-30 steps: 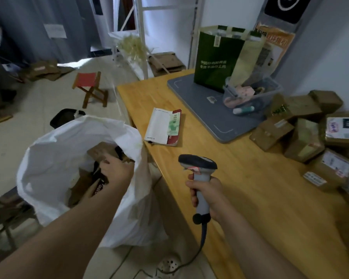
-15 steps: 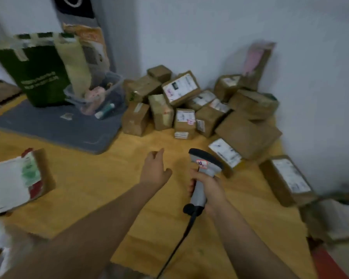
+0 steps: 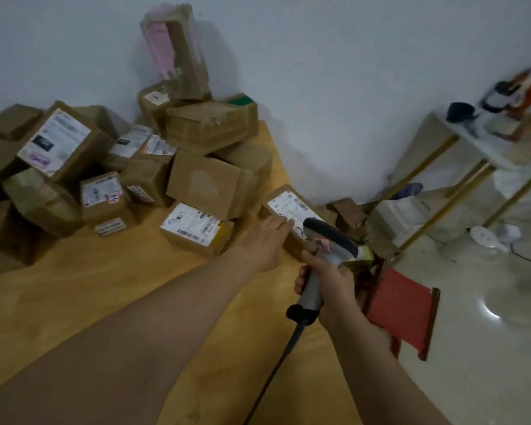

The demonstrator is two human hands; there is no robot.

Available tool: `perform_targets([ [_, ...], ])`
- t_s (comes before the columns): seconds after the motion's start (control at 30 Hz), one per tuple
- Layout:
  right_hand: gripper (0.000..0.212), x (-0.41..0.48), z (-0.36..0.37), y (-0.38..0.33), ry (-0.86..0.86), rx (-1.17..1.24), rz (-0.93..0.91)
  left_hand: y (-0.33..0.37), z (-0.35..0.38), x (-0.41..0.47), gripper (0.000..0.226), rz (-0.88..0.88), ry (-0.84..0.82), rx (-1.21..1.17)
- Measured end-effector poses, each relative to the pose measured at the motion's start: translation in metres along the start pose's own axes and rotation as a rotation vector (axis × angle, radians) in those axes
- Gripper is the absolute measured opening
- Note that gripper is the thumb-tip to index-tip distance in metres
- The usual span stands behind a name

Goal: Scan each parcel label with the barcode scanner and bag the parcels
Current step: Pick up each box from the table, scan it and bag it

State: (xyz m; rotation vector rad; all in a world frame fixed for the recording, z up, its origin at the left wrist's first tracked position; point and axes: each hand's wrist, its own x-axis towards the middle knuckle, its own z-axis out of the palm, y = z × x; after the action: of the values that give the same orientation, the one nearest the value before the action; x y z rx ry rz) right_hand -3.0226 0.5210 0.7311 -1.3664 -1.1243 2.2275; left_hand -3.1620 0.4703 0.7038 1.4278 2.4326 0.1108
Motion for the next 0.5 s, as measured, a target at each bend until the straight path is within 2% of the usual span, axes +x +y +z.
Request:
perform_targets([
  [0.07,0.010,0.008,-0.015,-0.003,0.034,0.023,0.015,0.015,-0.006,0.027,0.080,0.058,-0.052,0.140],
  [0.23,0.012,0.023,-0.041,-0.009,0.079,0.055,0.031,0.037,0.001,0.078,0.104,0.181,-0.213,0.330],
  [0.37,0.011,0.030,-0.049,-0.011,0.093,0.048,0.020,0.044,0.011,0.076,0.089,0.220,-0.215,0.420],
  [0.5,0.011,0.030,-0.046,-0.009,0.124,0.035,0.027,0.029,0.020,0.042,0.093,0.277,-0.215,0.422],
])
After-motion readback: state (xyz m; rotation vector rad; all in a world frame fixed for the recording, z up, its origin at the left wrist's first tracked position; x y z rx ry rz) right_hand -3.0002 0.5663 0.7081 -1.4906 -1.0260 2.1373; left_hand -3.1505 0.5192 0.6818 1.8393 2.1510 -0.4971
